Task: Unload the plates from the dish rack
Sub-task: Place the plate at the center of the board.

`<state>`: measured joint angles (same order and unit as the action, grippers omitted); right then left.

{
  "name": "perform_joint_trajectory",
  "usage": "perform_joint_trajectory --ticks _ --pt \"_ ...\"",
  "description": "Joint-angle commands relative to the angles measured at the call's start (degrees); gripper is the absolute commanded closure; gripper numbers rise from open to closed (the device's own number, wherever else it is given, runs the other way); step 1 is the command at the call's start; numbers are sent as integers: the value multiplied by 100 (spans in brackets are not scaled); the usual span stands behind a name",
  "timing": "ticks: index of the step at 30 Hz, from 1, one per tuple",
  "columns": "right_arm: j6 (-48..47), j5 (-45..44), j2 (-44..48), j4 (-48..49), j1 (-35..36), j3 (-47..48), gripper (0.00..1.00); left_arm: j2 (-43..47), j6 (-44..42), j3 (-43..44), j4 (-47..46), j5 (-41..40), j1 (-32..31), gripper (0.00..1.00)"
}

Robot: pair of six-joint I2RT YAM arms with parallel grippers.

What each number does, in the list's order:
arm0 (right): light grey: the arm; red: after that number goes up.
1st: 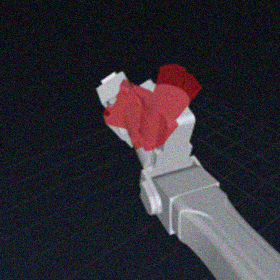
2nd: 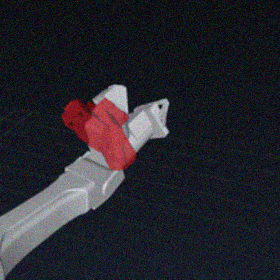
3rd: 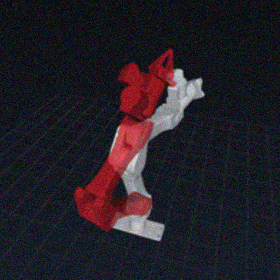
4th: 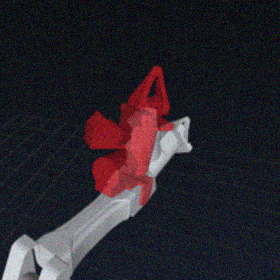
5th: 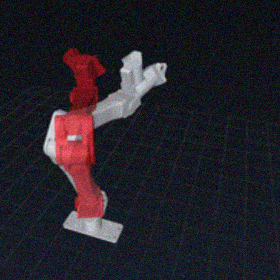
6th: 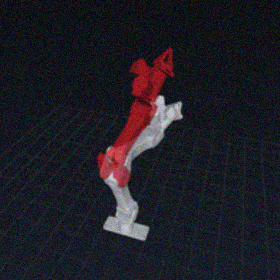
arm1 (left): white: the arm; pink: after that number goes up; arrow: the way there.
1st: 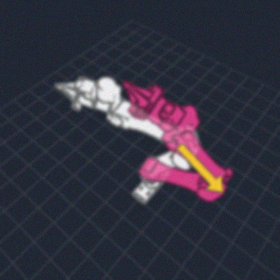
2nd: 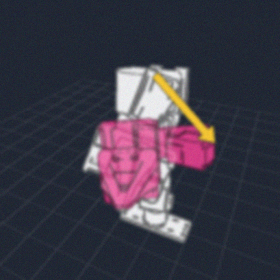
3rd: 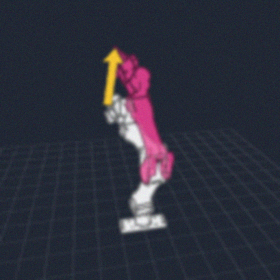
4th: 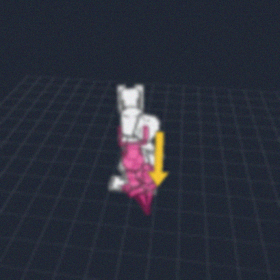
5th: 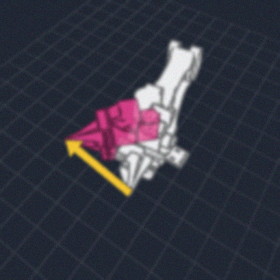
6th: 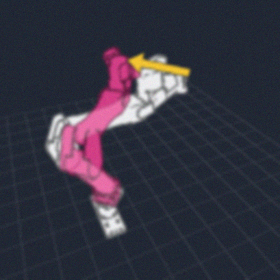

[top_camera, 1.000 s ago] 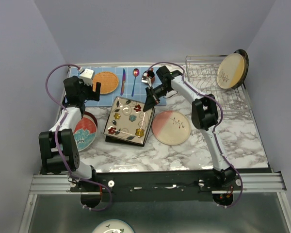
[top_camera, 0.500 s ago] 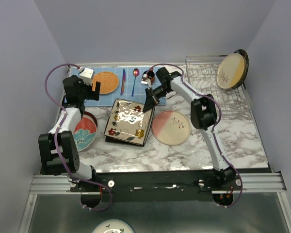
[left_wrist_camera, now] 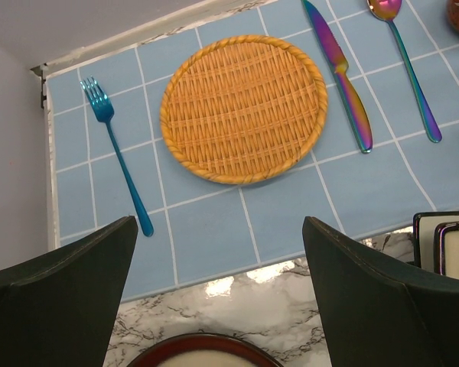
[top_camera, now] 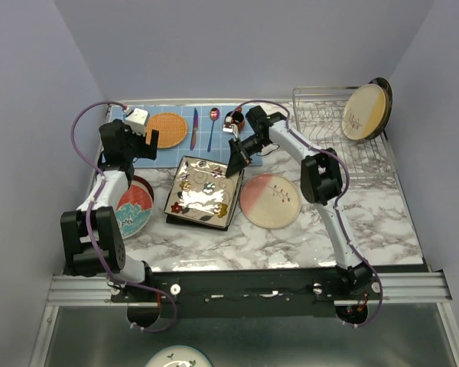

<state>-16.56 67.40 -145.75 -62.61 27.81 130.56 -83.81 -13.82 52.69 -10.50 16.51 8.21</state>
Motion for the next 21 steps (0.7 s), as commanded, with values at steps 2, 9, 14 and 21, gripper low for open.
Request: perform_joint_trajectory --ticks 2,9,14,21 --pt "12 134 12 21 40 189 69 163 -77 -92 4 115 32 2" --pt "21 -182 29 47 -4 128 69 172 -112 -101 13 150 23 2" --pt "-23 -394 82 47 -4 66 69 155 -147 -118 22 133 32 2" --pt "-137 -719 108 29 -13 31 69 172 -147 -153 22 168 32 2"
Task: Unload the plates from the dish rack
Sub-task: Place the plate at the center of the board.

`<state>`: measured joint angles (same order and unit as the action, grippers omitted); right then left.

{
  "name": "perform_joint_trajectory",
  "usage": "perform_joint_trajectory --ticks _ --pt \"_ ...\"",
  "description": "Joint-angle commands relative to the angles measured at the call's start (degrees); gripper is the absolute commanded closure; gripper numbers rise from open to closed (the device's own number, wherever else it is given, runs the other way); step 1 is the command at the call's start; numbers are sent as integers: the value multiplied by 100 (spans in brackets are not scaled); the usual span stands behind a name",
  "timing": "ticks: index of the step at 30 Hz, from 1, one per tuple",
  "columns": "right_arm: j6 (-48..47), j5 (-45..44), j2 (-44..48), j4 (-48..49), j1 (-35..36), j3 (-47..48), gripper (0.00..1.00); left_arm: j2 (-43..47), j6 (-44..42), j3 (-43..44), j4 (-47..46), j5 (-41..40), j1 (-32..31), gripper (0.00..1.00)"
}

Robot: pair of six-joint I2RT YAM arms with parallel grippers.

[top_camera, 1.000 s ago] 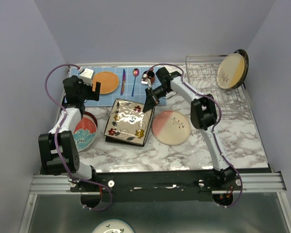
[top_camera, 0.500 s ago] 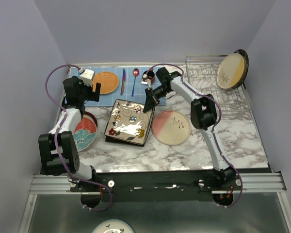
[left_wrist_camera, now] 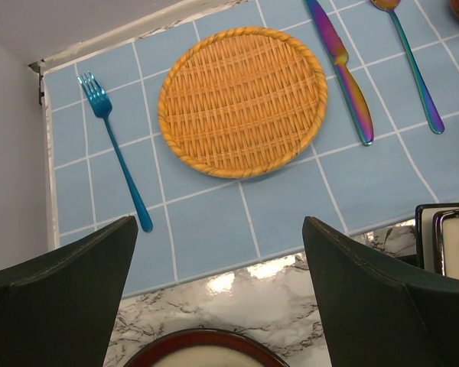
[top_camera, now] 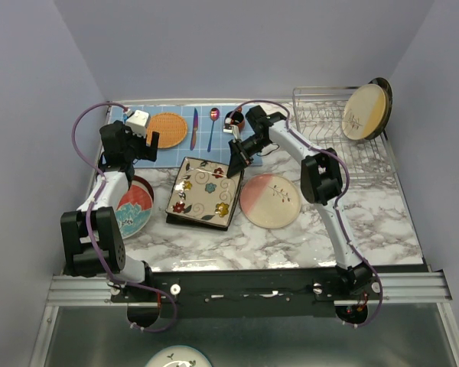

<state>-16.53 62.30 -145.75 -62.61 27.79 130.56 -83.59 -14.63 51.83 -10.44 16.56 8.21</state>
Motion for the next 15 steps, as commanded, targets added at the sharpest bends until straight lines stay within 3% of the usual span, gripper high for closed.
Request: perform_joint_trajectory --ticks 1,15 --pt "-139 -253 117 29 -2 31 69 150 -57 -68 24 164 23 2" --pt "-175 -1053 460 126 -2 -127 70 115 -83 -77 24 208 23 2"
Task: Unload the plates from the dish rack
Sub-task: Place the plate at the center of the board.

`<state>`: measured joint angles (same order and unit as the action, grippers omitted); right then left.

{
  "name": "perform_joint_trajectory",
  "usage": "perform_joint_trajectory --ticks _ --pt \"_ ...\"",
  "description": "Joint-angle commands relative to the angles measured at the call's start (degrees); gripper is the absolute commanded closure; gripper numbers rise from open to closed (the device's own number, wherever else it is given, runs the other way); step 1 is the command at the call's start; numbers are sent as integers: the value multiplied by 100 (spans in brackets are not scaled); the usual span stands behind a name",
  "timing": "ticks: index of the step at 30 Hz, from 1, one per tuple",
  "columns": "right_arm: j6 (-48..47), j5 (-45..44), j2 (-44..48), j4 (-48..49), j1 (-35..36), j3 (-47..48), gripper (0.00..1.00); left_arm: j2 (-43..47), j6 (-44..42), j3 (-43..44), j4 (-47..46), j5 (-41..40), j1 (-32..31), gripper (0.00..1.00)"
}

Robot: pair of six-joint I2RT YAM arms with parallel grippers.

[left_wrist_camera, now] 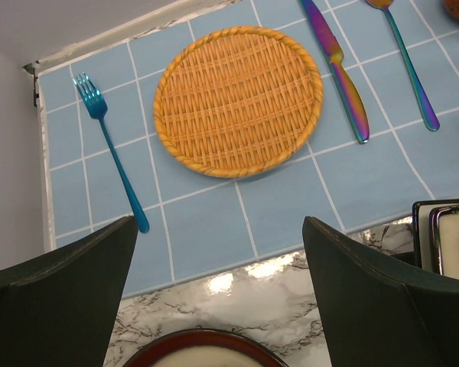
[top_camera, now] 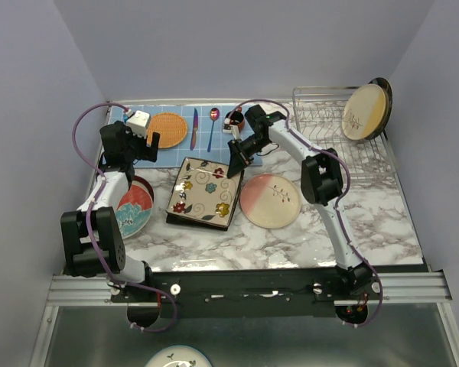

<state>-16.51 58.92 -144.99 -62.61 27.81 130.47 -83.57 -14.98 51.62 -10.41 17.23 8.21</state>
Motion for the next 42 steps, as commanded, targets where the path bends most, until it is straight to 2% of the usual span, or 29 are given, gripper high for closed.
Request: perform_joint_trajectory --ticks 1,15,31,42 --pt "-168 -767 410 144 -4 -171 70 113 -49 -64 22 140 23 2" --pt "-124 -1286 524 47 -4 13 70 104 -57 -29 75 184 23 2" --pt "-133 -1260 436 47 49 110 59 34 -93 -2 83 166 23 2" --pt "-124 -1339 507 65 84 92 58 16 -93 -37 48 166 23 2"
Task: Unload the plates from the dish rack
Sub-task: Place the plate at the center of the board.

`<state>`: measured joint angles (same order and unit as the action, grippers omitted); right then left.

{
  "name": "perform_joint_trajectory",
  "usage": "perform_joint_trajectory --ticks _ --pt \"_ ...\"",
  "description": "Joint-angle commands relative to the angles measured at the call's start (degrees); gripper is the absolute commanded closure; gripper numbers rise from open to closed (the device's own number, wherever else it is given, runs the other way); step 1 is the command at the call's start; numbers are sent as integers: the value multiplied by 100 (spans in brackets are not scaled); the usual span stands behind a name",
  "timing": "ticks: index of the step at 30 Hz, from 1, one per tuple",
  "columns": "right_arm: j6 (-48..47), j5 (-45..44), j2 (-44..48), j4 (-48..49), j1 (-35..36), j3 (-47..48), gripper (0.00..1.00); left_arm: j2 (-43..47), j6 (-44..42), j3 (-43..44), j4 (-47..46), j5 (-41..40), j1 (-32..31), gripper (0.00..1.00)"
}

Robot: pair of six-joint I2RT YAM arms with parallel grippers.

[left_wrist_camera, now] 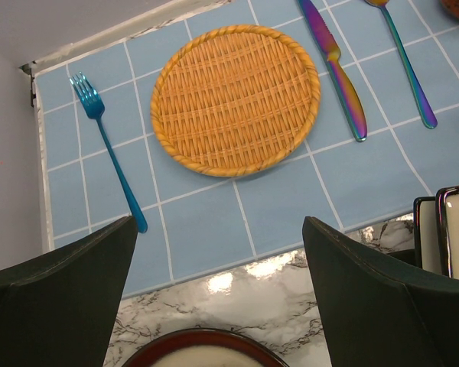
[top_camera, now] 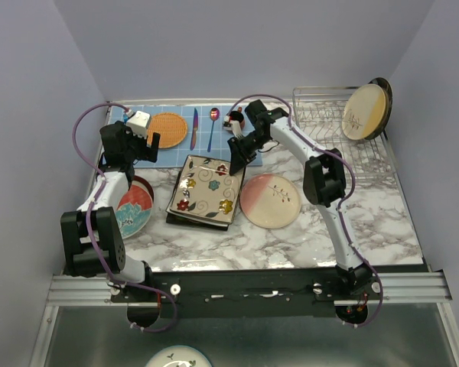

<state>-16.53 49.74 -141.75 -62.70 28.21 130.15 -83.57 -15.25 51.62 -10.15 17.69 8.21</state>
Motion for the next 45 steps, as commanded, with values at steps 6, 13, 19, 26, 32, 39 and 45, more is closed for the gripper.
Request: perform_joint_trajectory --ticks 6,13,19,26,32,39,45 --pt "-113 -535 271 73 53 125 57 25 -75 -37 22 129 23 2" --pt "-122 -631 332 47 80 108 56 60 -75 -73 13 129 32 2" --pt "-139 -737 385 47 89 90 55 78 -101 -90 13 155 23 2" --pt "-148 -843 385 12 97 151 55 69 -93 -90 13 173 23 2" --pt "-166 -869 359 -6 106 143 55 69 -110 -99 5 164 23 2" --pt "-192 -1010 376 -14 115 169 55 86 -128 -108 5 155 23 2" --pt "-219 -1229 412 -6 115 134 55 86 -128 -108 5 155 23 2"
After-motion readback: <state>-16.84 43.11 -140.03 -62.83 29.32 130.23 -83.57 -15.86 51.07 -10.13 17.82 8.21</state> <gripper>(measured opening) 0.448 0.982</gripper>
